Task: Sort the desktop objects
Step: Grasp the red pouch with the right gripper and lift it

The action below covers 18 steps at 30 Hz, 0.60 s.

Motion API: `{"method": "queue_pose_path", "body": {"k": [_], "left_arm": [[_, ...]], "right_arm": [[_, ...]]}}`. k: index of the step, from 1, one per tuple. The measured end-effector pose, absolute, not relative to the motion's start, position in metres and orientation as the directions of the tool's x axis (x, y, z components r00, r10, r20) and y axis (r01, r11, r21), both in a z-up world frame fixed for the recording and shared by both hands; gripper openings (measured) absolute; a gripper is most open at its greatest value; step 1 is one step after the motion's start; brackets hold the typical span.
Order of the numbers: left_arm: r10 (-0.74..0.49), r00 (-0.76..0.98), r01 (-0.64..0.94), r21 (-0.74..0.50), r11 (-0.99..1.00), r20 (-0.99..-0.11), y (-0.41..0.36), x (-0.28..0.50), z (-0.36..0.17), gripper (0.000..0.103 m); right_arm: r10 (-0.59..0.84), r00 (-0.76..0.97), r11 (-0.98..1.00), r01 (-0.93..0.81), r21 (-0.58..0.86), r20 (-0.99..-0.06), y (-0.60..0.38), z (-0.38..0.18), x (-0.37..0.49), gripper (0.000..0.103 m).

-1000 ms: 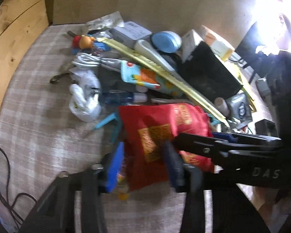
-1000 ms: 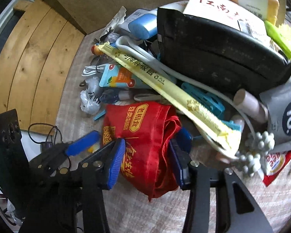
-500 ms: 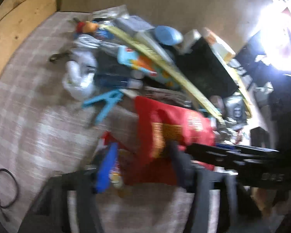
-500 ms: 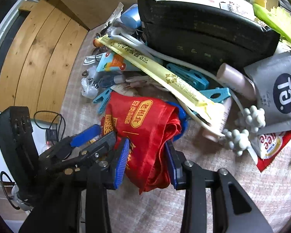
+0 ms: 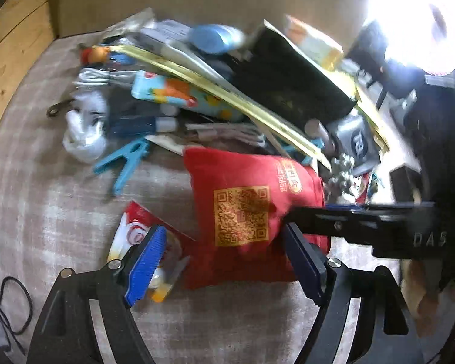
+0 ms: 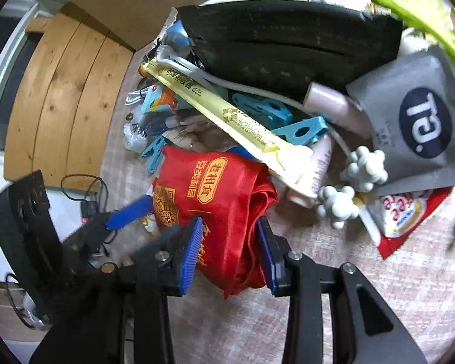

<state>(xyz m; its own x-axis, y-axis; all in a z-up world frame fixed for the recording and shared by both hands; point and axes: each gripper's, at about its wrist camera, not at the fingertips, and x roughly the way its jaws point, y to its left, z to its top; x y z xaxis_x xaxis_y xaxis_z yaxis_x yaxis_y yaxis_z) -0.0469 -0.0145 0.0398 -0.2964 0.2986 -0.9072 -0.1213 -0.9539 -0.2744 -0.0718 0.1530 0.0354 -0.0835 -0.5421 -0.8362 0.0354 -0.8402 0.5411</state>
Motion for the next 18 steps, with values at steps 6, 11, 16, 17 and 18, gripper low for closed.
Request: {"method": "queue_pose_path", "body": {"k": [6, 11, 16, 17, 18], "left_arm": [[0.399, -0.277, -0.135, -0.376, -0.917, -0.874, -0.016, -0.049, 0.039, 0.047], [0.375, -0.279, -0.180, -0.335, -0.925, -0.884, -0.003, -0.041, 0.051, 0.042], [0.365, -0.290, -0.208, -0.314, -0.926, -0.885, 0.007, -0.029, 0.060, 0.042], [0.359, -0.296, -0.213, -0.305, -0.928, -0.885, 0.007, -0.013, 0.064, 0.042], [0.359, -0.300, -0.215, -0.304, -0.928, -0.884, 0.010, -0.009, 0.067, 0.042]], "right_arm": [[-0.522, -0.088, -0.853, 0.055, 0.519, -0.848, 0.159, 0.037, -0.068, 0.032], [-0.498, -0.107, -0.867, 0.067, 0.494, -0.860, 0.150, 0.041, -0.070, 0.029], [-0.497, -0.120, -0.867, 0.087, 0.490, -0.859, 0.155, 0.050, -0.062, 0.029], [-0.487, -0.126, -0.873, 0.101, 0.478, -0.864, 0.153, 0.052, -0.060, 0.029], [-0.477, -0.134, -0.878, 0.111, 0.465, -0.869, 0.150, 0.055, -0.057, 0.029]]}}
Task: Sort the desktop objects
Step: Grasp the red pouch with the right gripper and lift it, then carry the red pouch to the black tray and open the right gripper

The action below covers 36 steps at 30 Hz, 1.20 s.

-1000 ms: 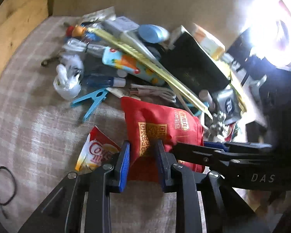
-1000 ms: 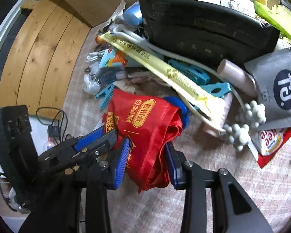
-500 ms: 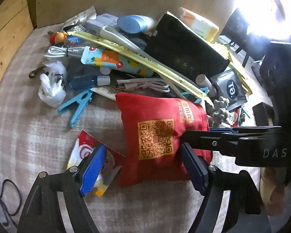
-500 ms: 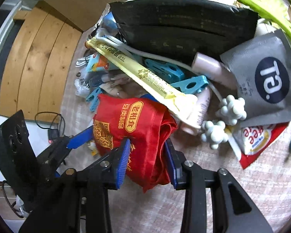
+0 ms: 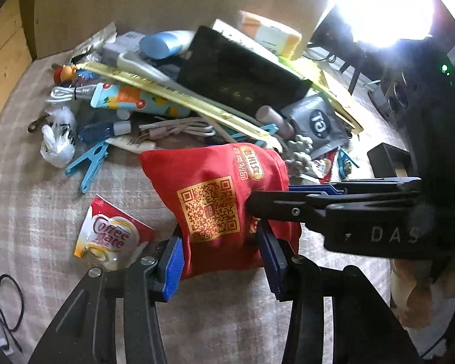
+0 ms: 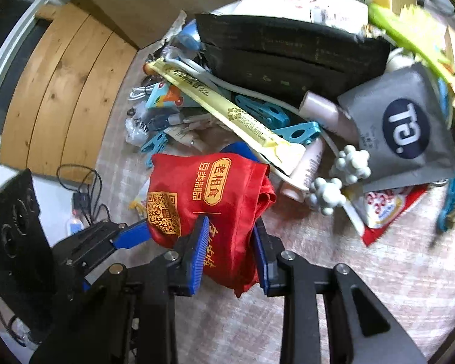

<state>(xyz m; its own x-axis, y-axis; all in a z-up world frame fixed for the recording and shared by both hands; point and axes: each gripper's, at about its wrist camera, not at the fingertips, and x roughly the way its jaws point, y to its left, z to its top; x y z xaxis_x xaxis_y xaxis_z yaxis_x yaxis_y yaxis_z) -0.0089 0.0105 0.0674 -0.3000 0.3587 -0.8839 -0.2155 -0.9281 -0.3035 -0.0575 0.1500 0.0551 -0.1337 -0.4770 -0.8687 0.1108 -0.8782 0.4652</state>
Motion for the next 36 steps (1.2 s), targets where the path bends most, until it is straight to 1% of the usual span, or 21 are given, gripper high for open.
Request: {"method": "queue_pose_path", "body": {"k": [5, 9, 14, 19, 26, 30, 35, 36], "left_arm": [[0.370, -0.327, -0.253, -0.297, -0.921, -0.869, 0.038, 0.000, 0.087, 0.042], [0.366, -0.353, -0.314, -0.259, -0.913, -0.861, 0.069, 0.010, 0.109, 0.042], [0.391, -0.355, -0.400, -0.241, -0.885, -0.849, 0.130, 0.016, 0.128, 0.042], [0.427, -0.332, -0.490, -0.233, -0.840, -0.841, 0.194, 0.023, 0.141, 0.042], [0.470, -0.276, -0.631, -0.211, -0.746, -0.838, 0.311, 0.044, 0.145, 0.042], [0.493, -0.233, -0.681, -0.221, -0.698, -0.838, 0.366, 0.056, 0.141, 0.042], [0.496, -0.203, -0.723, -0.212, -0.657, -0.844, 0.416, 0.071, 0.144, 0.043], [0.489, -0.203, -0.727, -0.204, -0.656, -0.849, 0.422, 0.071, 0.144, 0.046]], "right_arm": [[-0.479, -0.172, -0.878, 0.122, 0.464, -0.861, 0.169, 0.074, -0.042, 0.029], [-0.469, -0.221, -0.883, 0.120, 0.453, -0.855, 0.200, 0.097, -0.026, 0.029], [-0.451, -0.279, -0.891, 0.078, 0.448, -0.848, 0.258, 0.119, -0.004, 0.029], [-0.398, -0.344, -0.904, -0.012, 0.428, -0.850, 0.329, 0.134, 0.023, 0.029], [-0.309, -0.398, -0.906, -0.153, 0.395, -0.864, 0.434, 0.140, 0.066, 0.029], [-0.245, -0.412, -0.899, -0.243, 0.365, -0.878, 0.493, 0.140, 0.097, 0.029], [-0.197, -0.425, -0.881, -0.318, 0.350, -0.883, 0.540, 0.140, 0.124, 0.029], [-0.190, -0.428, -0.878, -0.328, 0.348, -0.884, 0.548, 0.141, 0.128, 0.030]]}}
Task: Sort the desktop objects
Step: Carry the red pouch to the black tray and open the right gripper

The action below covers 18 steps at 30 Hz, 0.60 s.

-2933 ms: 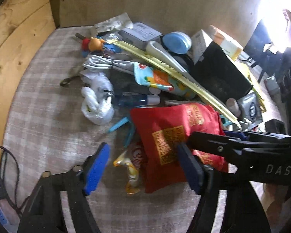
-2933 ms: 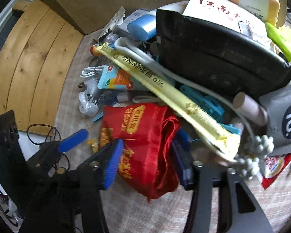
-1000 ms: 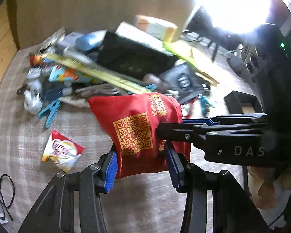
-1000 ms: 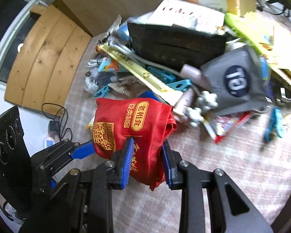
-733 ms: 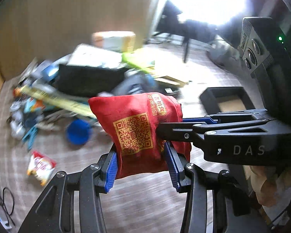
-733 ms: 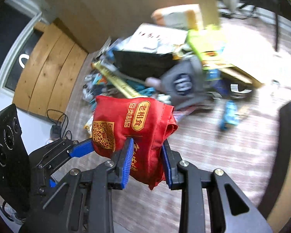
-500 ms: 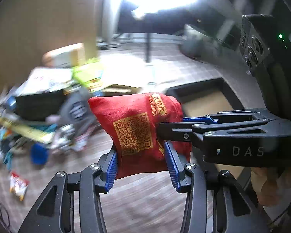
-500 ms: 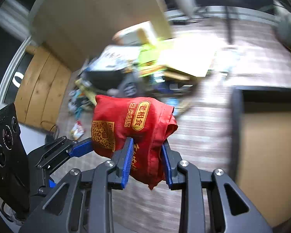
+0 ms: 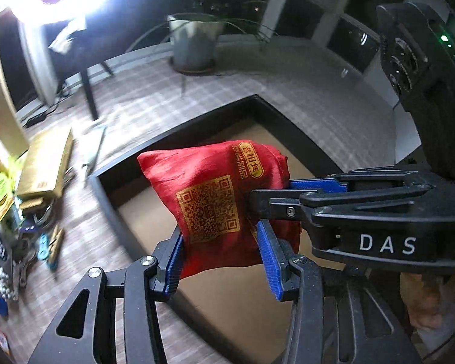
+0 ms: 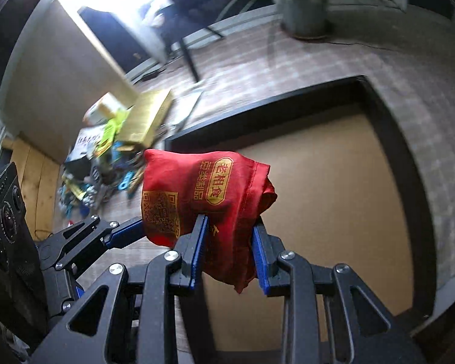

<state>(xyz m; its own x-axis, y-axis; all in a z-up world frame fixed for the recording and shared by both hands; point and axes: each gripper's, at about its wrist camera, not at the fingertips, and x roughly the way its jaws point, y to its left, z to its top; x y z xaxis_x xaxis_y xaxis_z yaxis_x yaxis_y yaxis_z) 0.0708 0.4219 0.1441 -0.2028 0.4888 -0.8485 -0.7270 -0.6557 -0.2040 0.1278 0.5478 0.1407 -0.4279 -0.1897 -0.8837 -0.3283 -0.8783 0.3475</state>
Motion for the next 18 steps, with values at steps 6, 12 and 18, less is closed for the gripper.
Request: {"method": "queue_pose_path", "body": {"k": [6, 12, 18], "left_arm": [[0.438, -0.250, -0.720, -0.137, -0.680, -0.863, 0.429, 0.073, 0.152, 0.048], [0.396, -0.288, -0.629, -0.140, -0.765, -0.872, 0.383, 0.045, 0.156, 0.048], [0.312, -0.357, -0.473, -0.117, -0.873, -0.880, 0.302, 0.005, 0.162, 0.048]], "right_arm": [[-0.080, -0.461, -0.886, -0.373, 0.275, -0.884, 0.579, 0.152, 0.137, 0.054], [-0.070, -0.487, -0.913, -0.320, 0.252, -0.871, 0.565, 0.167, 0.116, 0.055], [-0.106, -0.492, -0.954, -0.194, 0.227, -0.864, 0.517, 0.179, 0.074, 0.055]]}}
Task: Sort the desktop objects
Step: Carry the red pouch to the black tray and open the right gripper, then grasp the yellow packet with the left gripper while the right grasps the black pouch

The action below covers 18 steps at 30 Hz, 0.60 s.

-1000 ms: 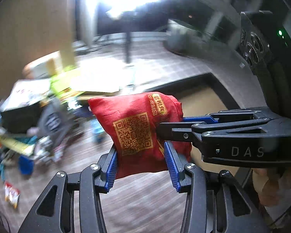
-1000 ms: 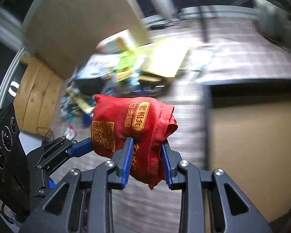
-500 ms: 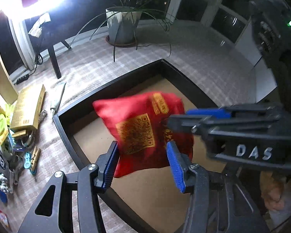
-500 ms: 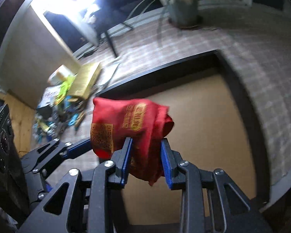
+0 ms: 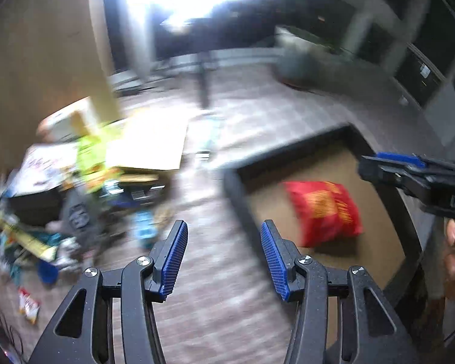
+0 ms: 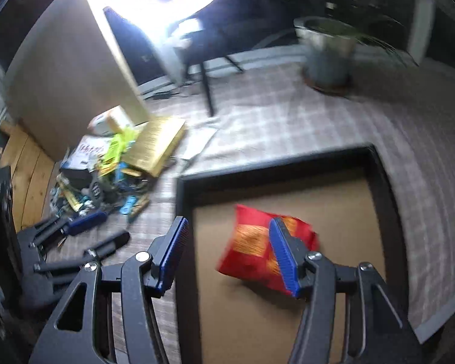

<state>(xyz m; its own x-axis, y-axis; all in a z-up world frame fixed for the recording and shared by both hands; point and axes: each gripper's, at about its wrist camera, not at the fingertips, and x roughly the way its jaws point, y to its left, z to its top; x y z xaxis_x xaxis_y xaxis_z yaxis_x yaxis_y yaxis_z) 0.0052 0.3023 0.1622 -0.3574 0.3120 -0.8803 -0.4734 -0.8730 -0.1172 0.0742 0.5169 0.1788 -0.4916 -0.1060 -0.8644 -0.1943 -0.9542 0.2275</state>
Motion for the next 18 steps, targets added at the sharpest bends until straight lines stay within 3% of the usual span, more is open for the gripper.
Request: {"method": "queue_pose_path", "body": {"k": [11, 18], "left_arm": [[0.137, -0.420, -0.108, -0.100, -0.989, -0.897, 0.119, -0.064, 0.158, 0.048], [0.105, -0.379, 0.069, -0.142, -0.987, -0.919, 0.039, -0.096, 0.127, 0.048]], "right_arm": [[-0.248, -0.461, -0.969, 0.108, 0.224, -0.852, 0.391, 0.188, -0.016, 0.055], [-0.296, -0.409, -0.940, 0.284, 0.188, -0.863, 0.311, 0.181, -0.076, 0.055]]}}
